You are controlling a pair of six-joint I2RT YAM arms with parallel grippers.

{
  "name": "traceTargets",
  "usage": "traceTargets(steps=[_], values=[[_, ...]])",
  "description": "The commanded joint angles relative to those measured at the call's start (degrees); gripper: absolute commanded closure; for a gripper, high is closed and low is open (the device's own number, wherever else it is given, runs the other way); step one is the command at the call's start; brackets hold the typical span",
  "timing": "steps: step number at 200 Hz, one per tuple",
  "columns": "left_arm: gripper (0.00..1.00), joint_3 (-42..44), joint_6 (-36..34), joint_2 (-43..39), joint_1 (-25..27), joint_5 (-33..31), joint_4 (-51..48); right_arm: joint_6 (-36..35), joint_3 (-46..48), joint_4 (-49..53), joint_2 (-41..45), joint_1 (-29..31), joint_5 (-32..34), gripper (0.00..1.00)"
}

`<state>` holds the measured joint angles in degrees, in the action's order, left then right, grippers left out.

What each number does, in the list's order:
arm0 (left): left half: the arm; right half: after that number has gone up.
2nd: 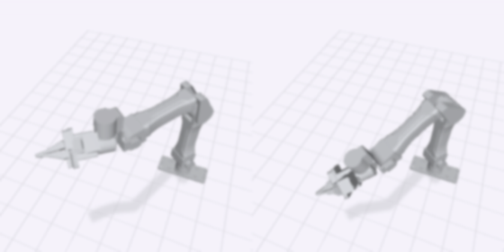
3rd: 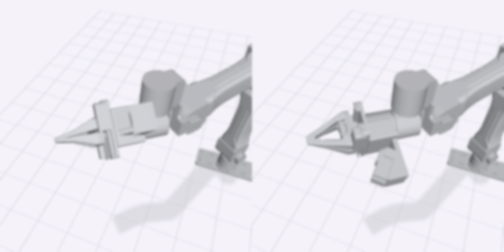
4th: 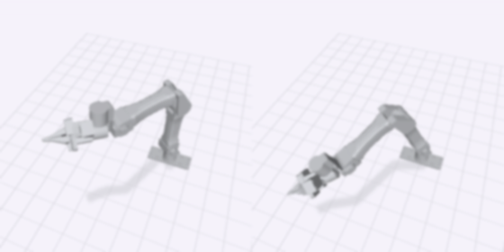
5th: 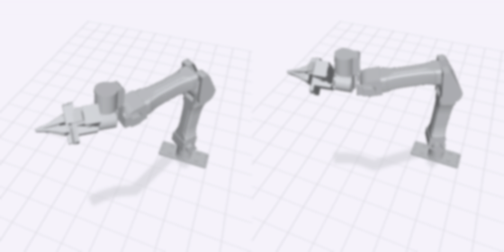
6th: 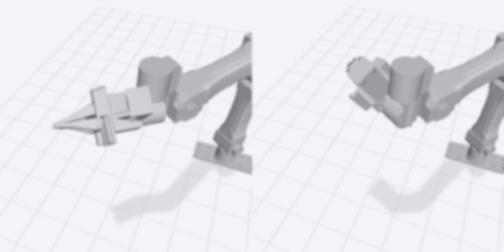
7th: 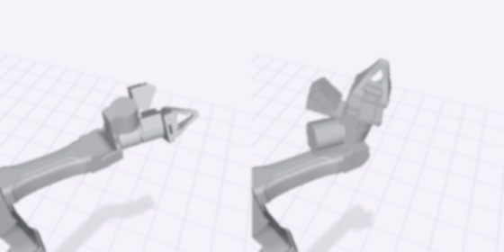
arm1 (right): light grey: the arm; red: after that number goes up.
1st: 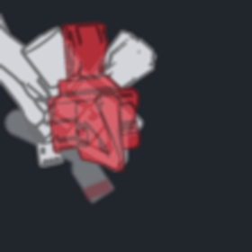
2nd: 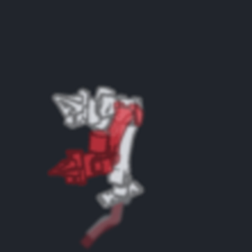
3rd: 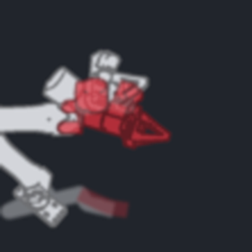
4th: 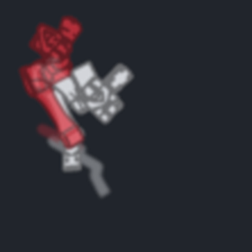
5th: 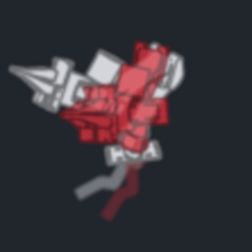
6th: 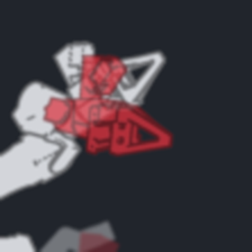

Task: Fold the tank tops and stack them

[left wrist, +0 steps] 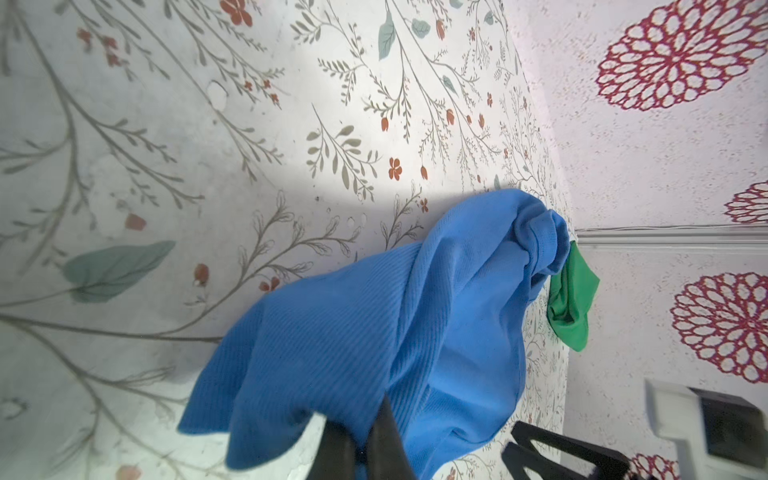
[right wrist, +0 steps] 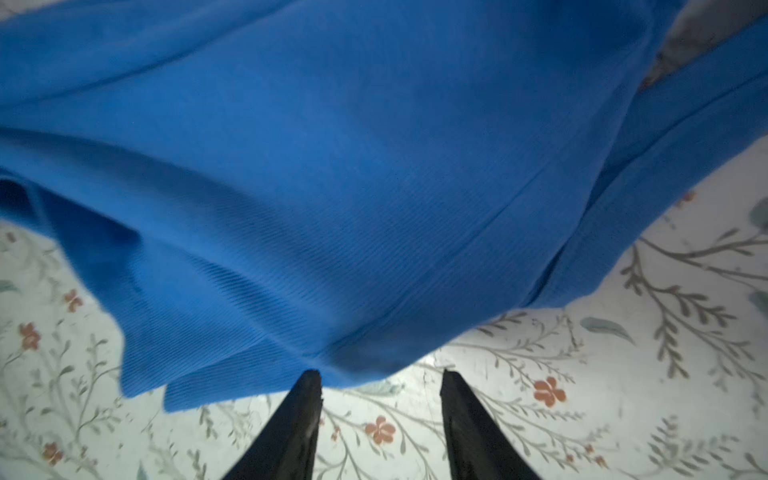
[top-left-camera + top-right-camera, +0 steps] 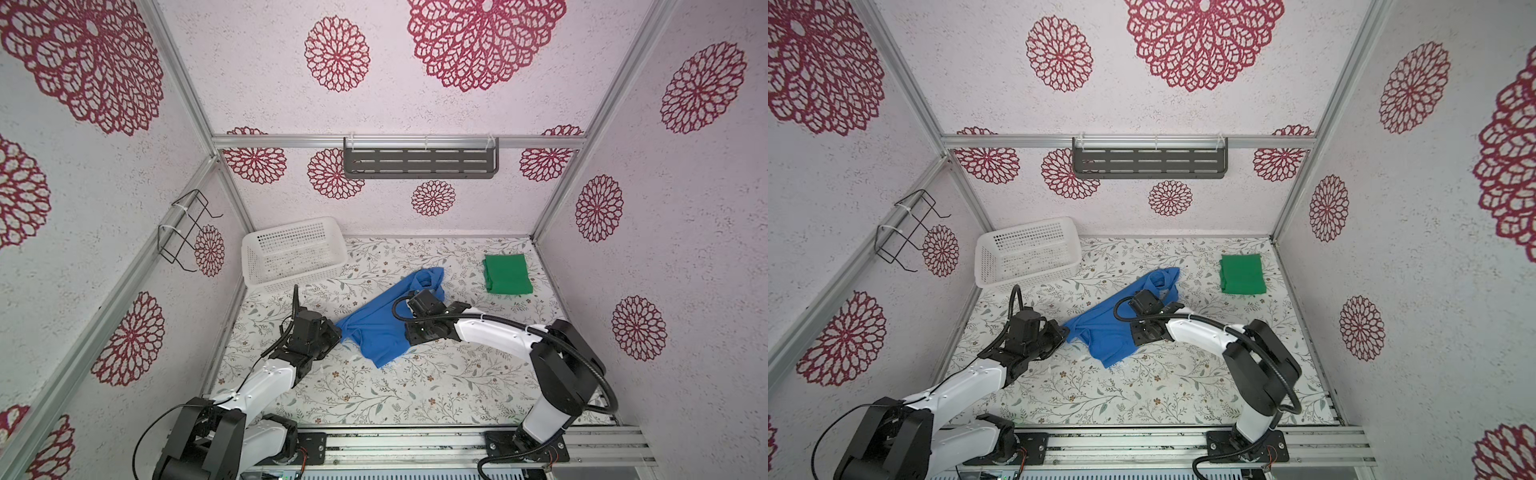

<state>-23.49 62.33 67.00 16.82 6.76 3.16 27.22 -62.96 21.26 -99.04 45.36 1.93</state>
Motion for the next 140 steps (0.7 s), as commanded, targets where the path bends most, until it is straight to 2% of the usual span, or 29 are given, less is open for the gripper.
traceTargets(steps=[1,17,44,67,86,106,121,140], values=[[0.97,-0.6,-1.3,-2.1,-0.3,0.7,-0.9,1.7,-2.2,-3.6,-3.0,-0.7,3.4,0.50],[0.98,0.6,-0.8,-3.4,-0.2,1.5,-1.8,0.6,-3.8,-3.2,-5.4,-1.4,4.6,0.59],[0.98,3.8,0.7,-7.7,-0.1,1.3,-3.8,-3.0,-5.7,-0.6,-5.1,-4.1,7.5,0.83],[1.00,6.6,3.5,-12.0,1.2,2.4,-6.4,-9.2,-6.6,2.5,-2.5,-8.3,8.8,0.91],[1.00,8.7,8.3,-16.7,6.9,1.0,-7.9,-17.7,-8.0,7.3,-0.3,-11.7,7.9,0.90],[1.00,9.9,13.4,-20.2,14.6,-2.3,-8.7,-23.2,-9.8,14.0,1.3,-14.1,7.5,0.79],[0.99,9.7,14.8,-20.5,17.4,-3.3,-9.1,-23.3,-10.5,18.6,2.6,-14.8,7.5,0.66],[0.97,8.4,13.6,-18.1,18.1,-3.1,-9.8,-18.7,-9.4,20.8,5.0,-14.5,5.3,0.62]])
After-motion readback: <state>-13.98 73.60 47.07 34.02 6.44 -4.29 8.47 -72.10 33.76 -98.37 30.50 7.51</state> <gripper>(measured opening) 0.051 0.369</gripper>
